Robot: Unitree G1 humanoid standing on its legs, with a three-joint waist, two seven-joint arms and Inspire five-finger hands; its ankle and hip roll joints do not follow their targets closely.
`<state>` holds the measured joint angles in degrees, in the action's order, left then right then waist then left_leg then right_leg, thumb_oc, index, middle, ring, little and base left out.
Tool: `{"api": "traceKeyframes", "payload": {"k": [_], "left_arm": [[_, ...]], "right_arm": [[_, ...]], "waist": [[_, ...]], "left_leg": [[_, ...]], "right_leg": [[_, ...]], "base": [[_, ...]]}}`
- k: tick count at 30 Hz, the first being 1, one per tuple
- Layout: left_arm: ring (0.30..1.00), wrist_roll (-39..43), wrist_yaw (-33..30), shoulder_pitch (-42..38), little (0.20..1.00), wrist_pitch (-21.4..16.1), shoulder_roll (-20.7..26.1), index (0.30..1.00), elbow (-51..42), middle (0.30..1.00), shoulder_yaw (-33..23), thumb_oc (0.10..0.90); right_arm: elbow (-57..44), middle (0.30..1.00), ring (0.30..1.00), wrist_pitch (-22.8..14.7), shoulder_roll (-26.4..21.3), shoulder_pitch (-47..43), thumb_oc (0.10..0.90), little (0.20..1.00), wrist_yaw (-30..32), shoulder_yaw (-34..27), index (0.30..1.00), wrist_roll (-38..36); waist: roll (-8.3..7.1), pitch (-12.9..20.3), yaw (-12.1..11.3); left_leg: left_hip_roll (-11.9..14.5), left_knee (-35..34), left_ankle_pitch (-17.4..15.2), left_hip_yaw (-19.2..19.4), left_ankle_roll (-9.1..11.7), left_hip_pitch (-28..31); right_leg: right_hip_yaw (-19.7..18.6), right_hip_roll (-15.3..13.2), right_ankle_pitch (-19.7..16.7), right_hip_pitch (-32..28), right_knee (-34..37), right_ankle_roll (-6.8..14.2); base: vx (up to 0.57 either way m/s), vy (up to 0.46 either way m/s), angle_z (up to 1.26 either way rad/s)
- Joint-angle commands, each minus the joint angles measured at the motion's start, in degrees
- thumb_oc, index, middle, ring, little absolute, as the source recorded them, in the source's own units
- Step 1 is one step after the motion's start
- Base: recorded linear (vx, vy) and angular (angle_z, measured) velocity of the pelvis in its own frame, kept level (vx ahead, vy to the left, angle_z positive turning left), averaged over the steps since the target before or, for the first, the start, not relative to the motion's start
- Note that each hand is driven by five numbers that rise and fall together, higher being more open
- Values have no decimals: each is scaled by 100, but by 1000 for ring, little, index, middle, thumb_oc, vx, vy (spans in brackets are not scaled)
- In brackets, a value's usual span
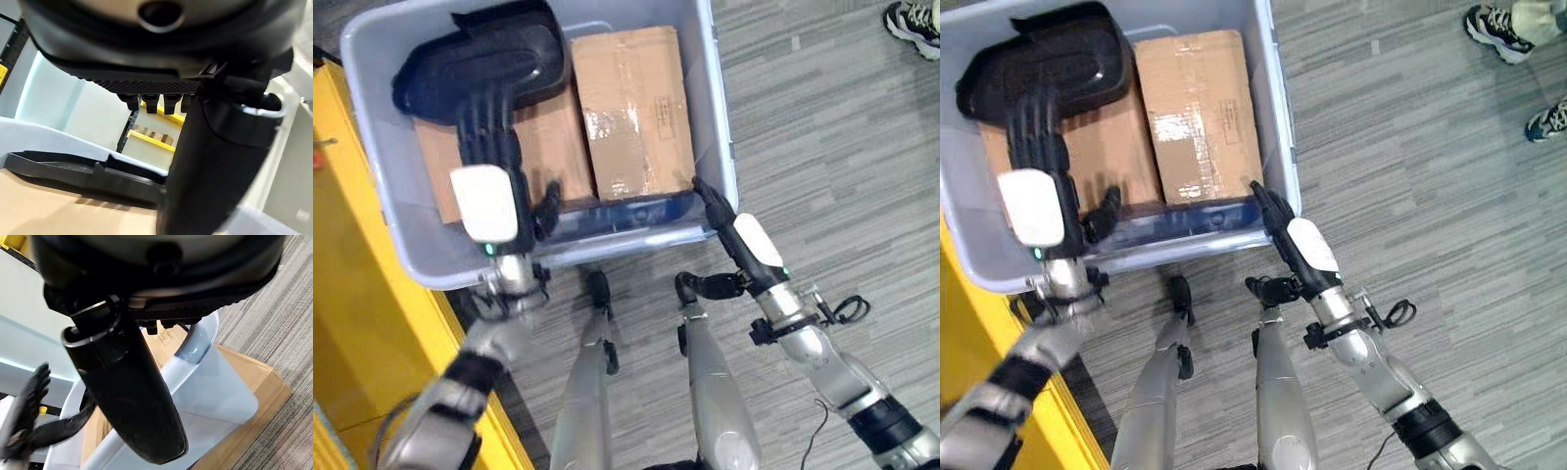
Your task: Move parts from the plastic box to the shelf.
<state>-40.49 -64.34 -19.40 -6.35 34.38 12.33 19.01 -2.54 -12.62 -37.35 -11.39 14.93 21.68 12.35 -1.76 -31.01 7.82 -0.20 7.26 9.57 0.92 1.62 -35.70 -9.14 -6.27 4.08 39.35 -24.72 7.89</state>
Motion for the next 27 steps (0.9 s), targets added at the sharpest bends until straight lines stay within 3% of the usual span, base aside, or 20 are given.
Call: {"api": "traceKeyframes", "payload": {"k": [1, 5, 7, 14, 19, 22, 25, 27], "left_arm": [[1000, -449, -296, -715, 1000, 129, 248, 1000, 103, 1000, -511, 900], [1000, 343, -312, -1481, 1000, 343, 905, 1000, 997, 1000, -382, 900], [1000, 712, -165, -1830, 1000, 510, 1044, 1000, 1525, 1000, -325, 900], [1000, 1485, -162, -3265, 1000, 568, 1397, 1000, 3425, 1000, 83, 900], [1000, 1617, 572, -3676, 1000, 716, 1438, 1000, 3534, 1000, 419, 900], [1000, 1781, 853, -3562, 1000, 972, 1368, 1000, 3467, 1000, 512, 900], [1000, 2078, 1122, -3538, 1000, 665, 1427, 1000, 3623, 1000, 445, 900], [1000, 2554, 914, -3404, 1000, 449, 1373, 1000, 3666, 1000, 302, 900]], "right_arm": [[-276, 1000, 1000, -139, -250, 432, 900, 1000, 15, -369, 1000, -60], [-302, 1000, 1000, -135, -486, 255, 900, 1000, -199, -354, 1000, -174], [-304, 1000, 1000, -92, -568, 158, 900, 1000, -283, -336, 1000, -213], [-181, 1000, 1000, 18, -799, -299, 900, 1000, -391, 41, 1000, -335], [-79, 1000, 1000, 161, -748, -401, 900, 1000, -262, 268, 1000, -441], [-17, 1000, 1000, 127, -678, -258, 900, 1000, -232, 210, 1000, -386], [-106, 1000, 1000, 225, -688, -156, 900, 1000, -176, 98, 1000, -359], [-67, 1000, 1000, 140, -660, -75, 900, 1000, -103, 52, 1000, -391]], "waist": [[49, 122, 16], [106, 122, 161], [135, 129, 230], [127, 149, 522], [59, 122, 596], [34, 122, 617], [13, 122, 658], [7, 122, 635]], "left_leg": [[-98, 779, -763, -83, 38, 64], [-49, 629, -644, -54, 82, 279], [-35, 569, -620, -15, 94, 365], [57, 812, -694, 186, 141, 266], [33, 1457, -995, 309, 96, -94], [-9, 1983, -1281, 348, -34, -401], [24, 2342, -1470, 461, -119, -683], [46, 2450, -1545, 500, -161, -791]], "right_leg": [[172, -79, -960, -551, 1159, -97], [164, -87, -989, -727, 1210, -124], [145, -103, -1002, -774, 1230, -118], [31, -117, -974, -649, 1103, -155], [-14, -135, -928, -388, 868, -142], [-51, -133, -922, -89, 612, -95], [-119, -123, -930, 234, 407, -84], [-106, -146, -933, 342, 341, -82]], "base": [[-14, -18, 4], [-5, 54, -1], [21, 107, -5], [43, 86, -6], [110, 66, 1], [143, 94, -7], [111, 95, -4], [58, 11, -8]]}}
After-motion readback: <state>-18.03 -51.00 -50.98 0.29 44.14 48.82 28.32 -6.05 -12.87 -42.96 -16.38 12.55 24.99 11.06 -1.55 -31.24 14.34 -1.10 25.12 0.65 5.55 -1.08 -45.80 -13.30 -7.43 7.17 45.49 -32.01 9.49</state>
